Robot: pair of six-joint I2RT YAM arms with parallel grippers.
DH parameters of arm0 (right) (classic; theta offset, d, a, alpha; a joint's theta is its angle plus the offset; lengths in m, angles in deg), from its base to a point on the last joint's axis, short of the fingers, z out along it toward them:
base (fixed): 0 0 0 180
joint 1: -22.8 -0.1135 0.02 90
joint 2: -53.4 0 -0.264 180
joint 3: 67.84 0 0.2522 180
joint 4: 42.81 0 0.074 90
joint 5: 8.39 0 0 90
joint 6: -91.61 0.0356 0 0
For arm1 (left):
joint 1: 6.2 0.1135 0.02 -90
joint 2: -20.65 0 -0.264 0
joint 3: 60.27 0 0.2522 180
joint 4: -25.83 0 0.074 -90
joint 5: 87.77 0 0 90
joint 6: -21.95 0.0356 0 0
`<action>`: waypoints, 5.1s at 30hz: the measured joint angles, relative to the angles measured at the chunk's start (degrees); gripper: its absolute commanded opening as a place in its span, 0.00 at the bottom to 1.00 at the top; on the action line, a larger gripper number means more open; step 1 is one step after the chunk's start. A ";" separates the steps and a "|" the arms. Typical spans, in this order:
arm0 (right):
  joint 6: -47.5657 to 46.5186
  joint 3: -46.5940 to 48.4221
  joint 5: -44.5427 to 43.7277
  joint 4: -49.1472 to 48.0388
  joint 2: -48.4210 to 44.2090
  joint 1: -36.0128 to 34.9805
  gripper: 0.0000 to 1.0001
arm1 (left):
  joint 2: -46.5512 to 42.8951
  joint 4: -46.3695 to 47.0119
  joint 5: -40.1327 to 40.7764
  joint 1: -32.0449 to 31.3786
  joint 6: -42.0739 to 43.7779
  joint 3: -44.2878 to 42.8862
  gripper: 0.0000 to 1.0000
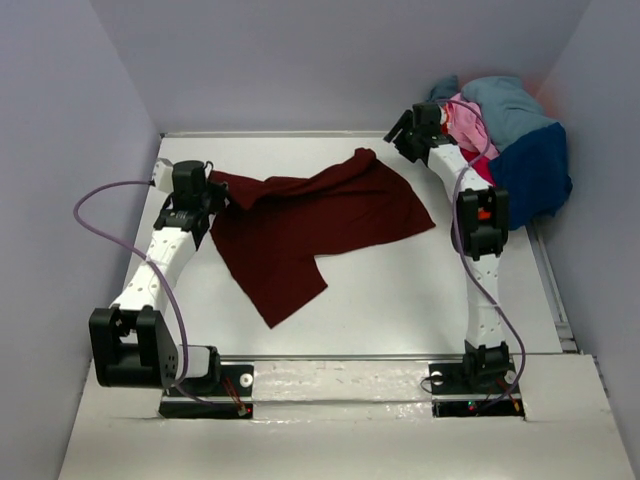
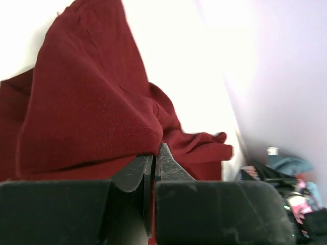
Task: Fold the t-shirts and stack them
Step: Flatten out the tshirt
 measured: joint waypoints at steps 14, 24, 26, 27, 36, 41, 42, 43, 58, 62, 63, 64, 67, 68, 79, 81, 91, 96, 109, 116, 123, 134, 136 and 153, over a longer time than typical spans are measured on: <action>-9.07 8.31 10.60 3.10 3.89 -0.79 0.67 | -0.48 -1.62 -1.66 0.15 -0.02 9.44 0.06; -14.97 7.13 9.38 6.69 4.37 -3.13 0.62 | 0.24 -0.76 -1.73 0.15 -0.04 9.44 0.06; -15.21 3.04 9.25 7.28 3.54 -3.08 0.62 | 0.37 -0.74 -1.73 0.15 -0.04 9.44 0.06; -15.34 1.77 9.25 7.37 3.39 -3.08 0.62 | 0.44 -0.74 -1.73 0.15 -0.02 9.44 0.06; -17.03 3.43 8.52 10.54 3.41 -3.30 0.59 | 1.09 -0.72 -1.77 0.15 -0.02 9.44 0.06; -17.11 3.74 8.22 10.95 3.41 -3.45 0.59 | 1.09 -0.70 -1.77 0.15 -0.02 9.44 0.06; -17.14 3.74 8.22 10.99 3.41 -3.45 0.59 | 1.09 -0.70 -1.77 0.15 -0.02 9.44 0.06; -17.11 3.69 8.22 10.95 3.41 -3.52 0.58 | 1.09 -0.70 -1.77 0.15 -0.02 9.44 0.06; -17.33 1.44 6.45 11.56 2.93 -4.59 0.07 | 1.42 -0.59 -1.81 0.15 0.04 9.44 0.06; -17.92 0.79 5.05 11.61 1.77 -4.59 0.07 | 1.84 0.09 -2.29 0.15 1.88 8.61 0.06; -18.34 0.81 4.68 11.58 1.11 -4.59 0.07 | 2.43 0.55 -2.73 0.24 3.26 7.50 0.06; -18.75 0.98 4.48 11.67 0.66 -4.59 0.07 | 2.95 0.72 -3.06 0.42 4.48 6.34 0.06; -20.39 4.09 4.04 12.37 -1.14 -4.59 0.07 | 6.38 1.73 -3.89 0.92 10.45 -2.47 0.06; -21.09 5.68 3.93 12.63 -1.90 -4.59 0.07 | 8.09 1.75 -3.87 0.96 12.74 -7.48 0.06; -24.39 5.62 4.15 2.51 -32.63 -4.59 0.07 | 16.13 8.09 -2.47 1.68 33.97 -62.51 0.06; -24.44 4.66 5.05 -1.70 -39.06 -4.59 0.07 | 15.63 9.79 -1.73 1.79 35.91 -68.28 0.06; -24.96 2.34 6.82 -7.67 -51.84 -4.98 0.07 | 5.05 12.72 -3.30 2.05 38.16 -68.46 0.06; -24.28 -6.78 8.52 -6.14 -58.55 -5.33 0.07 | -0.28 10.40 -4.28 2.05 40.11 -66.53 0.06; -23.28 -11.96 9.88 -2.69 -74.79 -5.70 0.07 | -15.47 7.32 -4.72 2.05 40.39 -68.02 0.06; -22.08 -18.38 4.13 -1.62 -75.82 -5.97 0.07 | -17.86 -0.28 1.09 2.05 33.33 -57.00 0.06; -19.30 -33.48 -0.04 -2.99 -64.94 -5.95 0.07 | -12.39 -2.05 3.89 2.05 28.04 -31.69 0.06; -13.68 -51.12 -2.43 -15.80 -37.46 -5.95 0.07 | 10.51 14.56 2.05 2.49 26.27 -8.37 0.06; -13.66 -46.42 -2.62 -18.71 -29.35 -5.77 0.07 | 17.22 18.43 0.94 3.06 27.47 -11.04 0.06; -24.85 -4.31 -0.48 -22.29 -7.41 -1.46 0.07 | 43.98 16.70 -14.03 6.19 41.38 -60.15 0.06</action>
